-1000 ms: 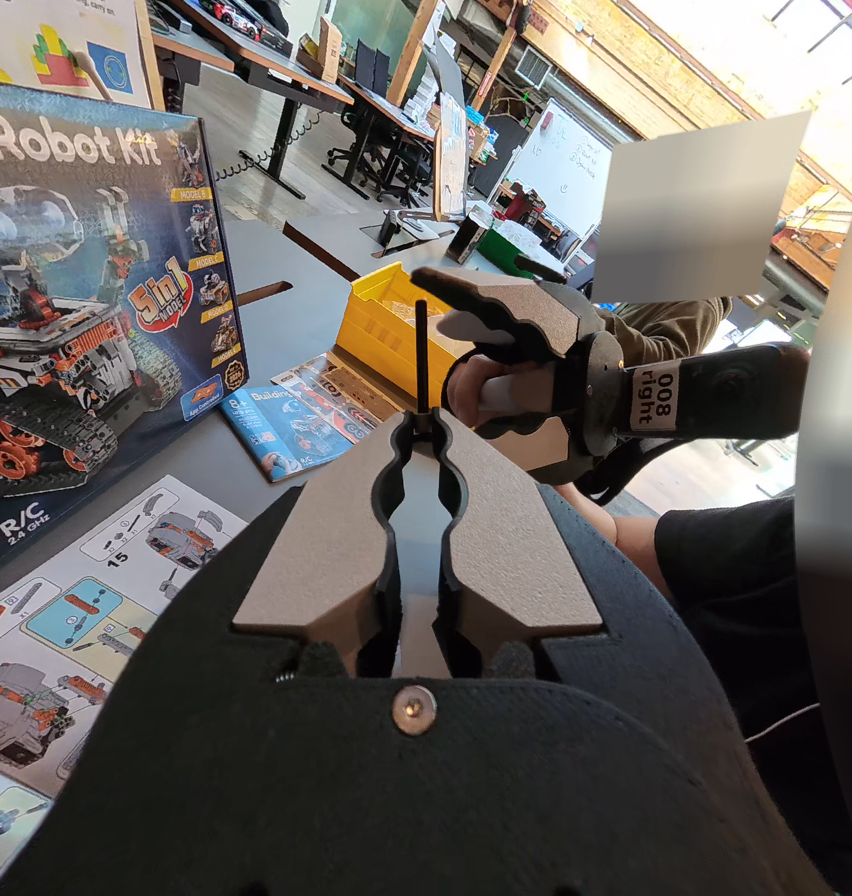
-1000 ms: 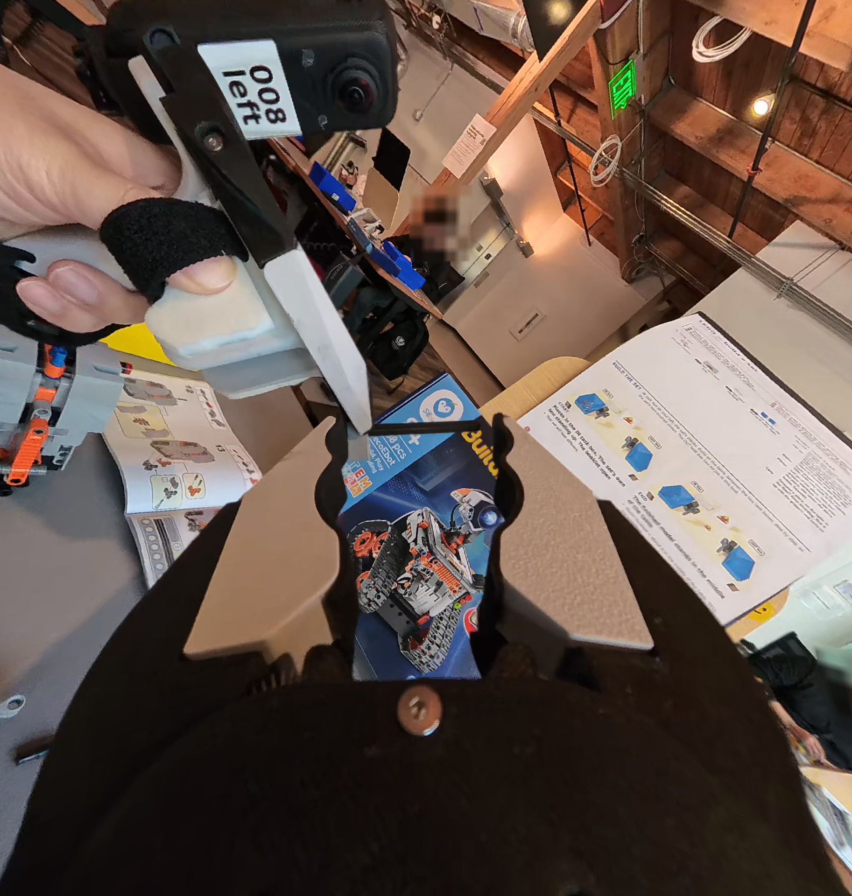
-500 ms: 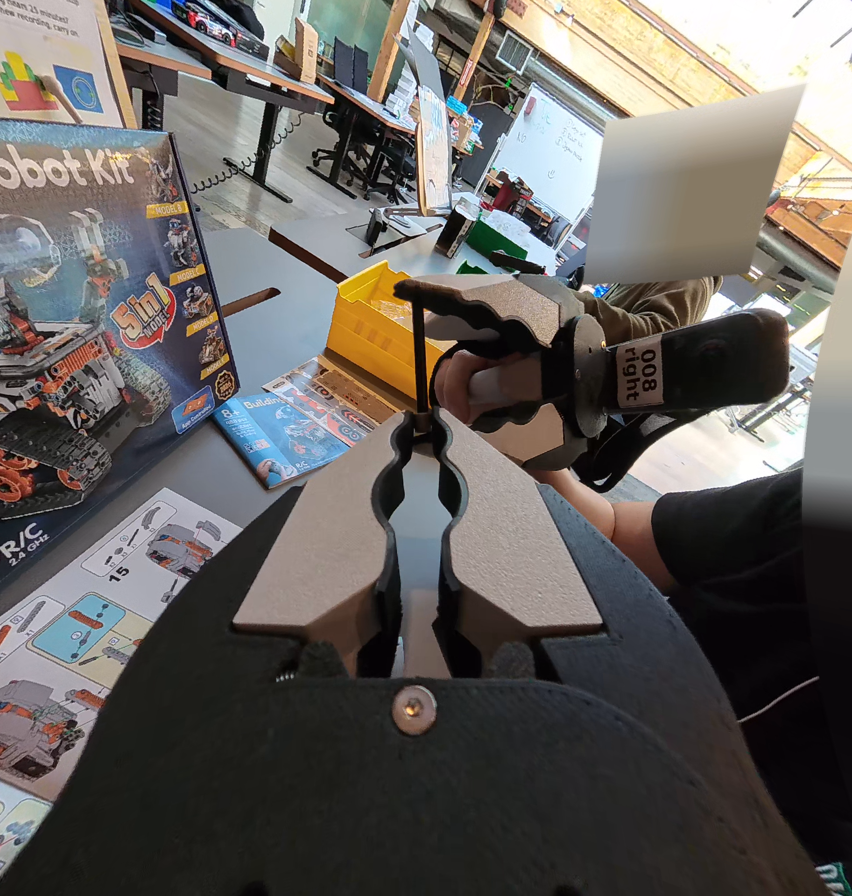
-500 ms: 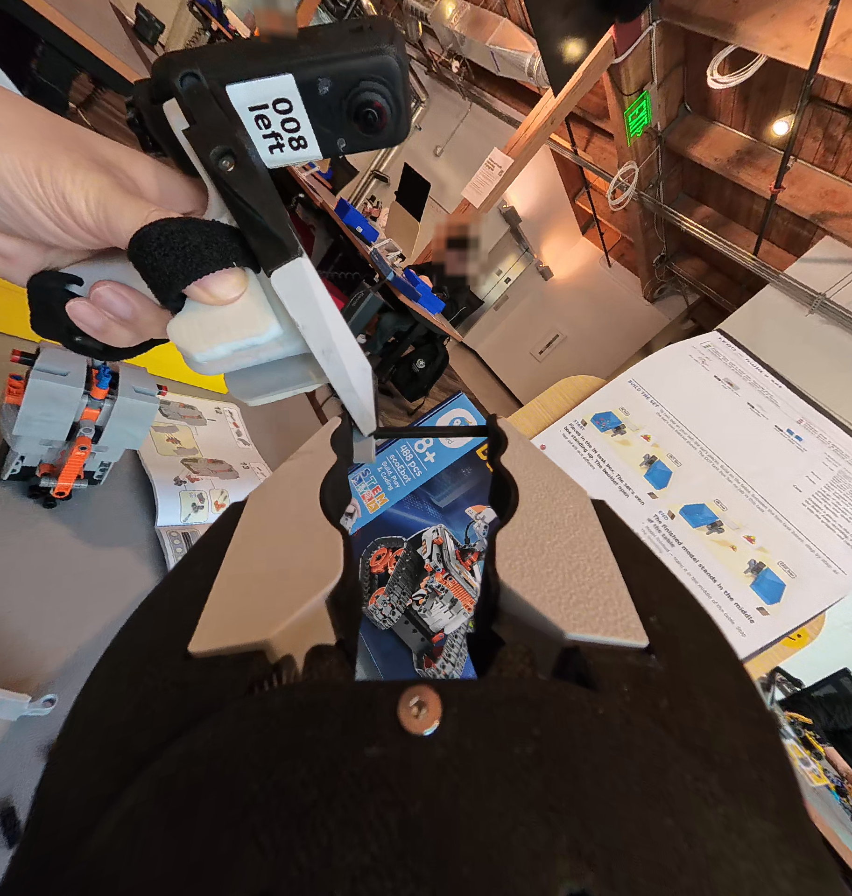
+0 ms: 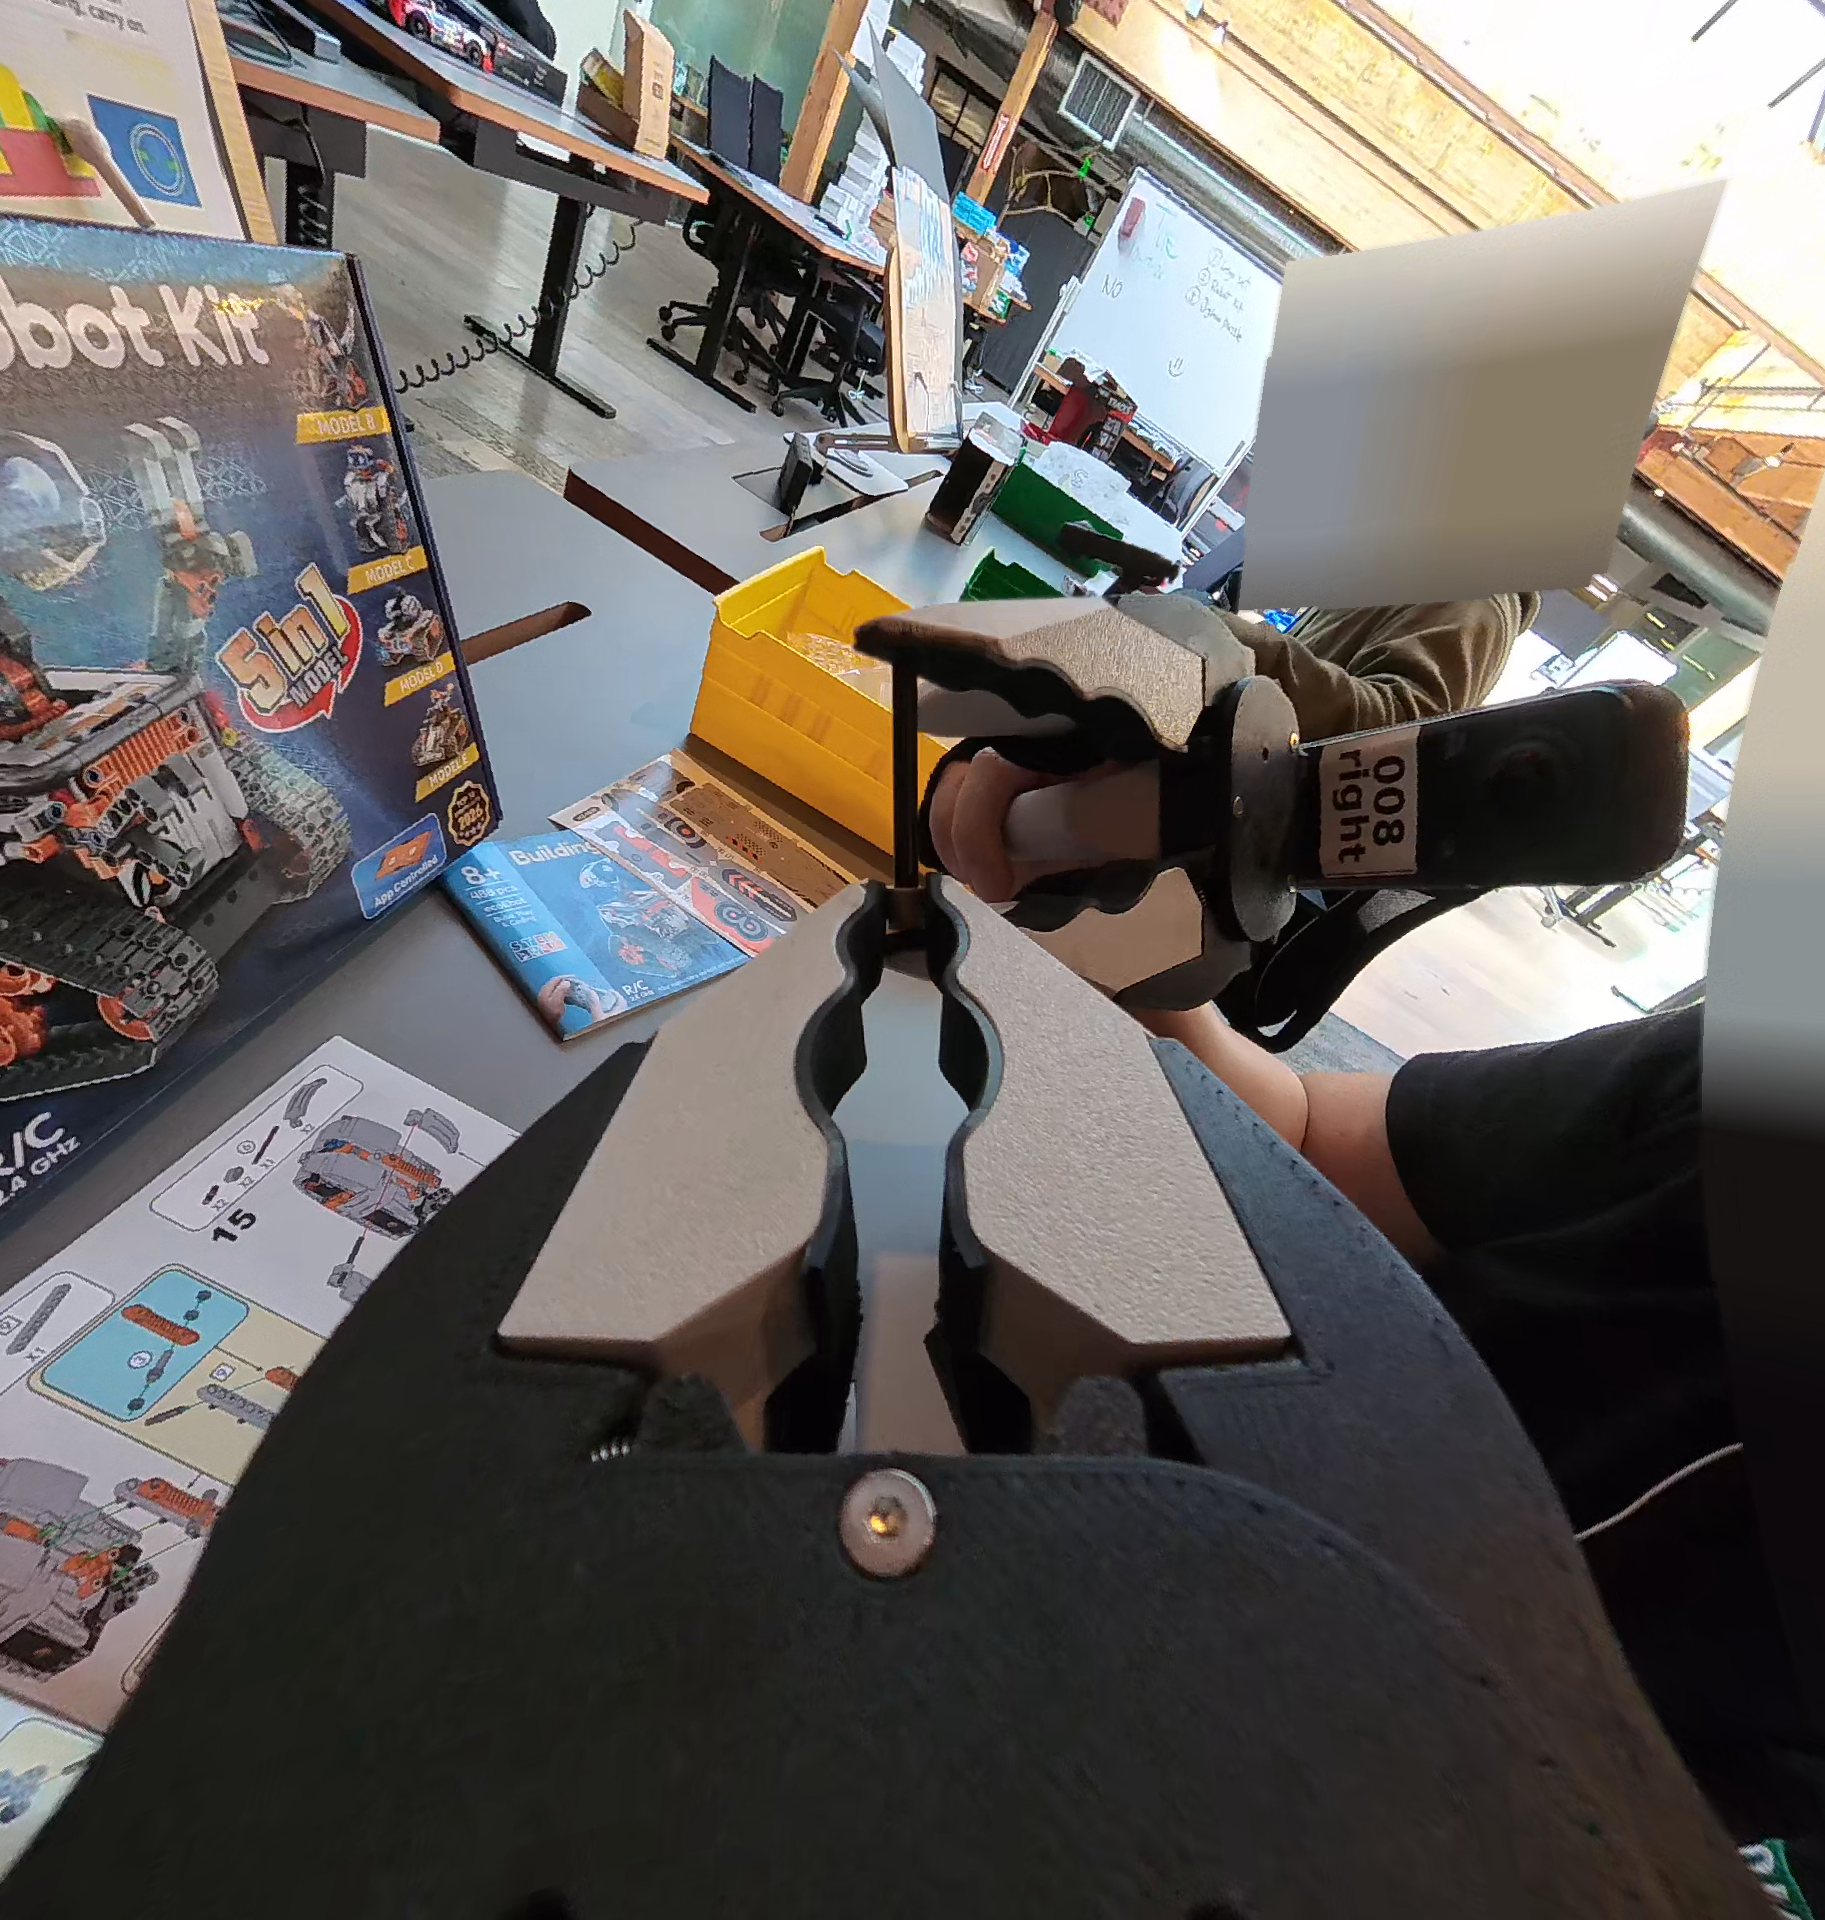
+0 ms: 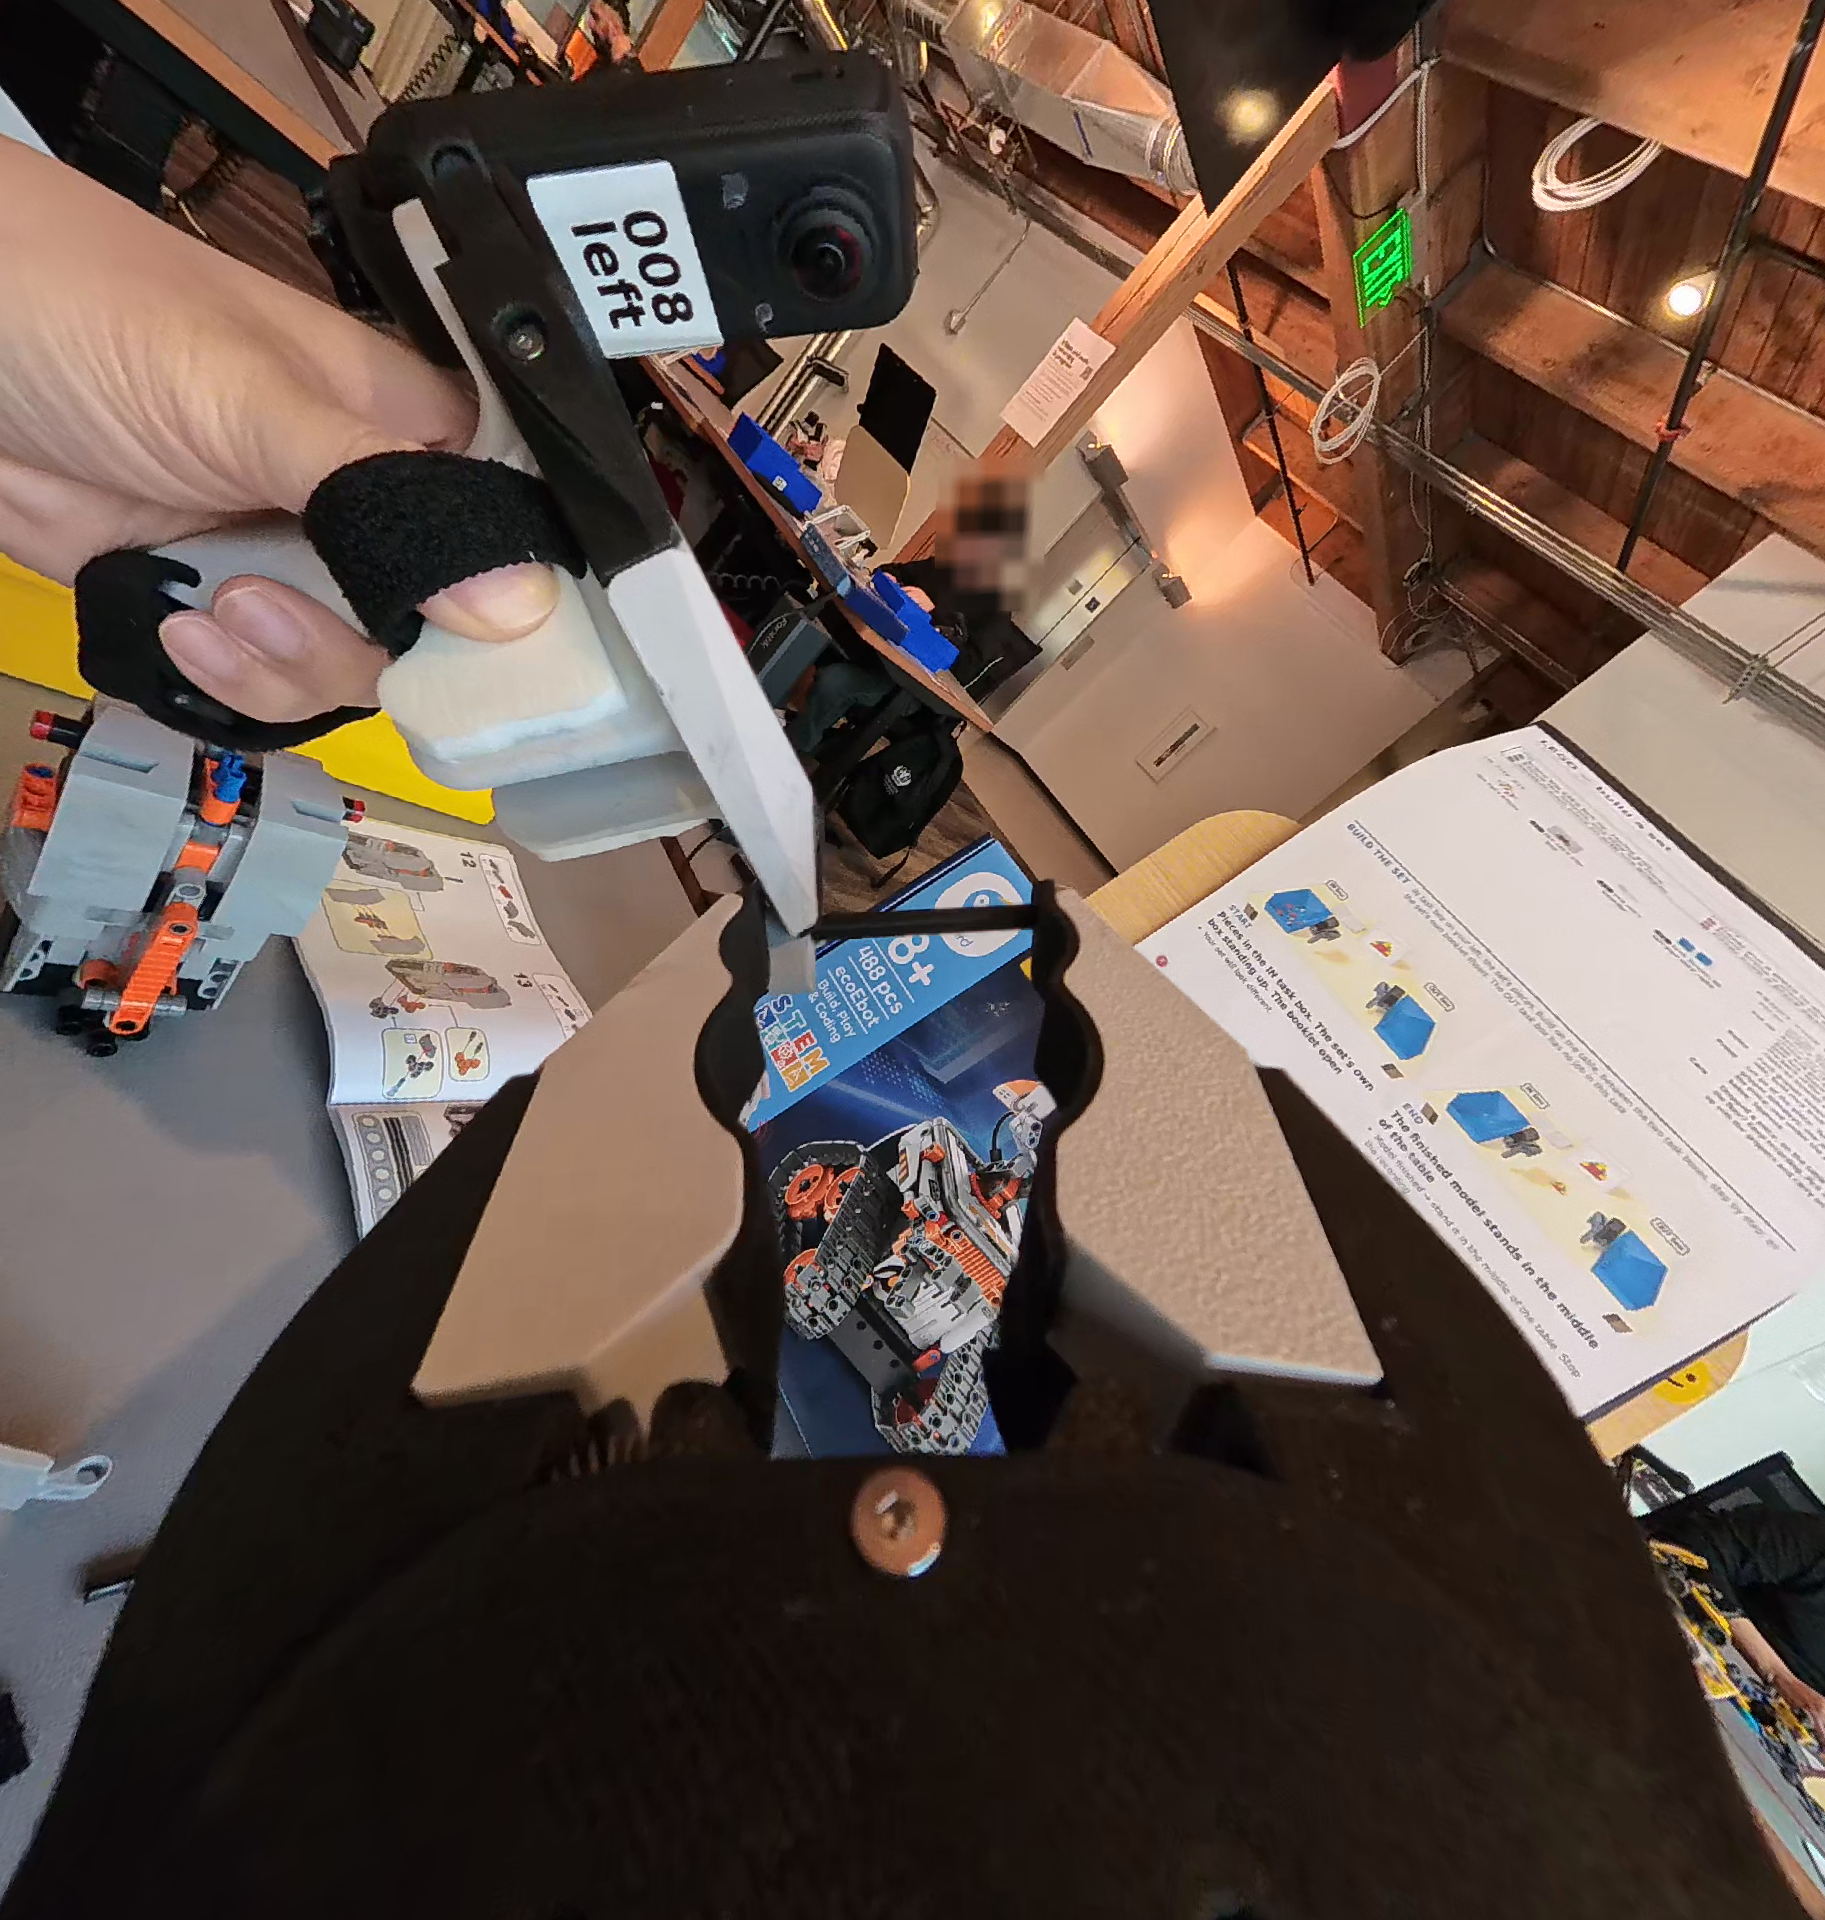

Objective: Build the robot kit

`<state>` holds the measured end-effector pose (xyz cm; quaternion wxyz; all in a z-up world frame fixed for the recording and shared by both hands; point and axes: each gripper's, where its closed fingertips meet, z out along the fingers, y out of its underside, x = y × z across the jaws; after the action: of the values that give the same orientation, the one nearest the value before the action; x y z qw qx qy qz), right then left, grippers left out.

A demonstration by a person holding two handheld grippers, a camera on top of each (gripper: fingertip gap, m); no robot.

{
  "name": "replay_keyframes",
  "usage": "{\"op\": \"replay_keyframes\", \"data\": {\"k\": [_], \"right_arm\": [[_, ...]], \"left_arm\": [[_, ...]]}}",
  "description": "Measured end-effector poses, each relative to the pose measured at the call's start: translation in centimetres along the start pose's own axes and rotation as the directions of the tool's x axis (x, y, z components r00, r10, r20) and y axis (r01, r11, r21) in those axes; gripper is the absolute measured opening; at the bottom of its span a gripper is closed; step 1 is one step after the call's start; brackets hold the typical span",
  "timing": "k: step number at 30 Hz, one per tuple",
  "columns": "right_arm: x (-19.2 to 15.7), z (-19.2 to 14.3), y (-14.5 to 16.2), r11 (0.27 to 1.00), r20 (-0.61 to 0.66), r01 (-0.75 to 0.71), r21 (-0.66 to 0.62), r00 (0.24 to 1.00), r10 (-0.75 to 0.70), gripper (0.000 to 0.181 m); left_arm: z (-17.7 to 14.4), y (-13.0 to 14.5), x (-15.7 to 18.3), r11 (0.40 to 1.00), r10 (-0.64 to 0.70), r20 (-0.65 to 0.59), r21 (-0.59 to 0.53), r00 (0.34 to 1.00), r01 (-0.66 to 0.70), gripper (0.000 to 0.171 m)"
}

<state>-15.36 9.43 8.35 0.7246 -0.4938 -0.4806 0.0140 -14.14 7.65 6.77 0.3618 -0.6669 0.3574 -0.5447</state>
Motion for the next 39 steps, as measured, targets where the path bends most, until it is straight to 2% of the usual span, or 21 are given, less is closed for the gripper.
{"op": "replay_keyframes", "data": {"k": [18, 23, 27, 30, 39], "right_arm": [[0.0, -0.1, 0.3, 0.999, 0.021, -0.031, -0.015, 0.999, 0.031, 0.046], [-0.2, 0.3, 0.7, 0.995, 0.055, -0.092, -0.025, 0.994, 0.093, 0.048], [-0.5, 0.3, 2.0, 0.995, 0.091, -0.061, -0.080, 0.993, 0.069, 0.051], [-0.3, 0.2, 1.5, 0.992, 0.094, -0.112, -0.050, 0.989, 0.117, 0.048], [-0.4, 1.1, 2.1, 0.979, 0.063, -0.190, -0.078, 0.979, 0.195, 0.049]], "left_arm": [[0.2, 0.0, -0.1, 0.999, -0.053, -0.032, 0.008, 0.998, 0.053, 0.005], [0.1, 0.0, -0.5, 0.994, -0.110, -0.034, 0.016, 0.993, 0.111, 0.005], [-0.2, -0.1, -1.1, 0.983, -0.176, -0.046, 0.040, 0.983, 0.178, 0.005], [-0.4, -0.4, -0.9, 0.977, -0.203, -0.083, 0.055, 0.976, 0.208, 0.004], [-0.4, -0.2, -1.8, 0.975, -0.211, -0.036, 0.060, 0.977, 0.213, 0.004]]}}
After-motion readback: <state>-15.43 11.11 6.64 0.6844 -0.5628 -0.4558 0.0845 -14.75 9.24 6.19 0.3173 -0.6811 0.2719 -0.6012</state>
